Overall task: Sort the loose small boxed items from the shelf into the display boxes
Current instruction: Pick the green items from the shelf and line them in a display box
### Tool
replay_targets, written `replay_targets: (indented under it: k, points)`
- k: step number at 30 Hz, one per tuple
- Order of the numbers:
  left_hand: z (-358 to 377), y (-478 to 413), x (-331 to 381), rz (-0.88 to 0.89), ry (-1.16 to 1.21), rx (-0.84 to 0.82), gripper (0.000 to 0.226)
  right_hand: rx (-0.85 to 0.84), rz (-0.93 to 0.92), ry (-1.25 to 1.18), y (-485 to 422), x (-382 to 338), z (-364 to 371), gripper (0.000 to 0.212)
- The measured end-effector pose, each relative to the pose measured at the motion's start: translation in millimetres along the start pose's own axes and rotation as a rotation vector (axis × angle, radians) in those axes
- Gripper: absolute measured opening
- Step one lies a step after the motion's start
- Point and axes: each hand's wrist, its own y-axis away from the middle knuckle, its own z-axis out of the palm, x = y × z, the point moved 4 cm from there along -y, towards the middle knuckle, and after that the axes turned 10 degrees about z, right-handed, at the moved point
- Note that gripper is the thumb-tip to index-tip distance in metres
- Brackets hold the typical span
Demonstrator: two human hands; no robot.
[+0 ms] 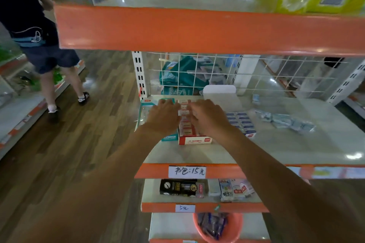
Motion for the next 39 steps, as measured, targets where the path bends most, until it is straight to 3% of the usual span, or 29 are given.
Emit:
replay_targets:
  k: [7,25,33,39]
  points:
    - [-4,-35,76,0.105,-0.024,0.061,0.038,0.054,0.13,0.174,16,90,-20,0.043]
    - [39,-105,259,0.373,-0.056,-0.042,0.038,0.054,0.439,0.208,94,295,-38,0.048]
    - [64,-122,299,0.437,-0.06,-0.082,0.042,-0.11,0.505,0.106,109,334,-19,0.059]
    - [80,-132,307,0.419,0.033,-0.171,0.053,0.084,0.487,-0.027,112,341,-17,0.044]
